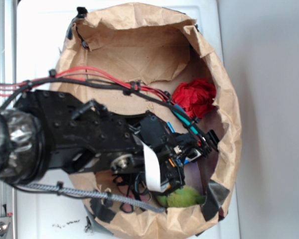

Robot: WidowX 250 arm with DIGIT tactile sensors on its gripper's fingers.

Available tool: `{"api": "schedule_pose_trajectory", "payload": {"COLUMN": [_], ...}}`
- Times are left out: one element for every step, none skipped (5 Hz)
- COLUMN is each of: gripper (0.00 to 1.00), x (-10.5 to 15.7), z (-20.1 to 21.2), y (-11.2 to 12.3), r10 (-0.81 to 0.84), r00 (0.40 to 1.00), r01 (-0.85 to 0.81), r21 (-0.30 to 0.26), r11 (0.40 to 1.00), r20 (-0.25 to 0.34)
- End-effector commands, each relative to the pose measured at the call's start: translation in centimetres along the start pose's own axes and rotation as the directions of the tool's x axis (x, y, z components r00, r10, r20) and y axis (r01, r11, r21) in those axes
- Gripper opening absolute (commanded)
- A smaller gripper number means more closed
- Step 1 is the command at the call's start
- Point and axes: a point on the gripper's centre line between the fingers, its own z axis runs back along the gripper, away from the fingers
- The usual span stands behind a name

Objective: Grab the blue block.

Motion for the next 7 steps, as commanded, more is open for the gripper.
{"api": "schedule_pose_trajectory", "payload": {"gripper": [1.0,1.0,1.0,1.0,1.0,1.0,1.0], "x": [0.4,-0.2,-0.5,-1.0,-1.9,-2.0,-2.2], "z": [6.2,5.8,5.2,4.9,4.8,4.6,3.4], "y": [4.1,6.3,7.7,8.9,9.4,9.7,10.0], "r10": [0.054,0.082,0.101,0.116,0.114,0.116,0.126], "r00": [0.998,0.997,0.994,0.992,0.992,0.991,0.988], "r01": [-0.049,-0.083,-0.105,-0.122,-0.12,-0.121,-0.131], "r21": [-0.181,-0.189,-0.172,-0.136,-0.108,-0.072,-0.05], "r11": [0.982,0.979,0.979,0.983,0.987,0.99,0.99], "r20": [0.023,-0.014,-0.028,-0.048,-0.06,-0.07,-0.091]}}
